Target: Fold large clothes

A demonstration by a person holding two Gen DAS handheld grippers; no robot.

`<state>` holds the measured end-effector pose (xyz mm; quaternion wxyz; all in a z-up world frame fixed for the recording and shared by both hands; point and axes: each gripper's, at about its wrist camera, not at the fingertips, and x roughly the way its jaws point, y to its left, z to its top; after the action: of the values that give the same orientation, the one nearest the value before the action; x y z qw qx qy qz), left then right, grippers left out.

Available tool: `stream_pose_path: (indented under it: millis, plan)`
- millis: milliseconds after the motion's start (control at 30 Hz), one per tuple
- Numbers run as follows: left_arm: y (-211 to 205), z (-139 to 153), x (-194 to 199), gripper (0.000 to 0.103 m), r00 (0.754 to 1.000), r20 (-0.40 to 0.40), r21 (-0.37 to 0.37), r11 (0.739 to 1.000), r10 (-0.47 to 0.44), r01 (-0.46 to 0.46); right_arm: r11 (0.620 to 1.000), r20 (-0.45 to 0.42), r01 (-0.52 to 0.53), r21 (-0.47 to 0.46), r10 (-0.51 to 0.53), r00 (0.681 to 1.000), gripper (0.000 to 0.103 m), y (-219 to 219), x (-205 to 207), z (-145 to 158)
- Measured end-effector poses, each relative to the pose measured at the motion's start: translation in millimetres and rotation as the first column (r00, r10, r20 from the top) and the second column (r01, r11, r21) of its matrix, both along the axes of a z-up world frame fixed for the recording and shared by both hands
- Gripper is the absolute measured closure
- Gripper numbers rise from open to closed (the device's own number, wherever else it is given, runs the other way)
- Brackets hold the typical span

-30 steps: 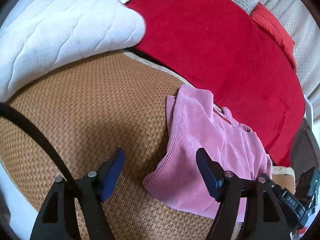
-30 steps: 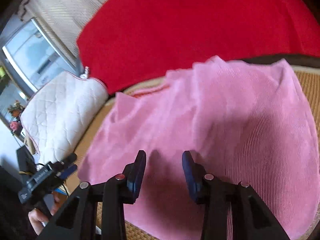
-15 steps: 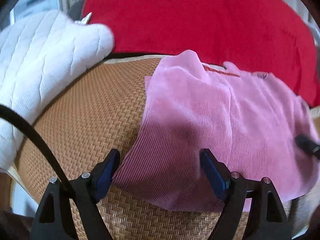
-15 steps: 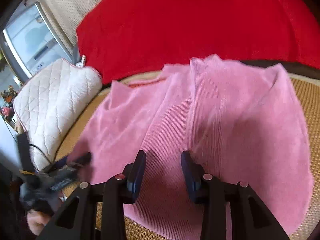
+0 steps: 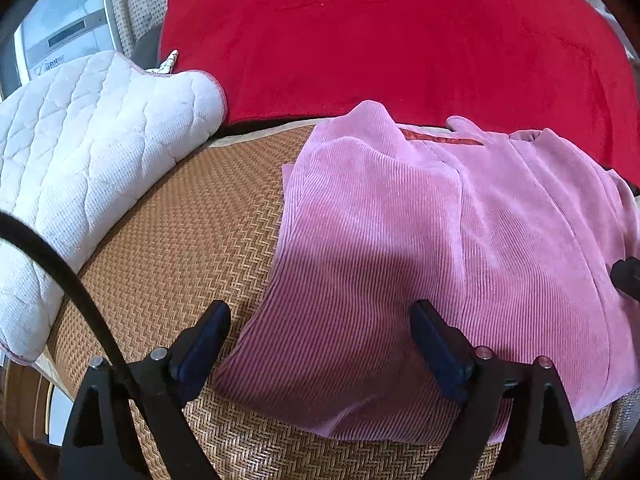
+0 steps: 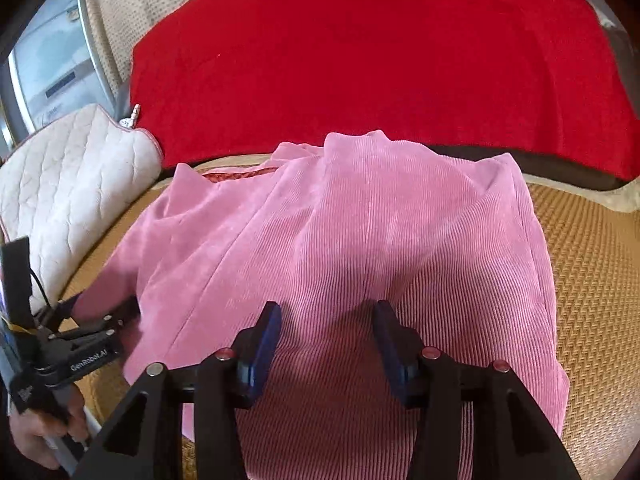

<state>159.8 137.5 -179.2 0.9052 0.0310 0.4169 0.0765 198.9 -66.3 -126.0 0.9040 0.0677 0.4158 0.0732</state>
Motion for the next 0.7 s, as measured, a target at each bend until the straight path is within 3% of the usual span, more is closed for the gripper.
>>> stream_pose_path:
  millis: [100, 267, 367, 400, 433, 567, 700]
  plan:
    - [-2.0, -0.1, -0.1, 0.011, 1.000, 0.001, 0.002, 1.000, -0.005, 0.005, 1.000, 0.008, 0.012, 0.007, -0.012, 1.000, 0.051, -0.6, -1.3, 5.2]
    - [-2.4, -1.6, 1.4, 0.011, 1.000, 0.000, 0.002, 1.000, -0.009, 0.009, 0.999, 0.120, 0.047, -0.018, -0.045, 0.992, 0.051, -6.3, -13.1, 26.6]
    - [-1.6, -3.4, 2.2, 0.006, 1.000, -0.001, 0.011, 1.000, 0.003, -0.003, 0.998, 0.055, 0.064, 0.010, -0.065, 0.996, 0.051, -13.1, -4.8, 16.7]
    - [-0.7, -4.8, 3.3, 0.005, 1.000, -0.004, 0.007, 1.000, 0.008, -0.008, 0.998, -0.003, 0.067, 0.016, -0.067, 0.998, 0.051, -14.2, 1.8, 5.4]
    - [0.8, -5.9, 4.1, 0.004, 1.000, -0.011, -0.005, 1.000, 0.012, -0.012, 0.998, -0.033, 0.066, 0.012, -0.065, 0.997, 0.051, -13.6, 5.3, -1.8]
    - [15.3, -13.2, 7.3, 0.000, 0.996, -0.070, -0.125, 0.990, 0.048, -0.057, 0.998, -0.005, 0.051, -0.033, -0.051, 0.999, 0.050, -7.8, 3.5, -0.9]
    - [24.7, -8.7, 4.6, 0.000, 0.992, -0.127, -0.195, 0.981, -0.025, 0.000, 0.998, -0.011, 0.061, 0.004, -0.061, 0.998, 0.049, -12.7, 4.6, -1.5]
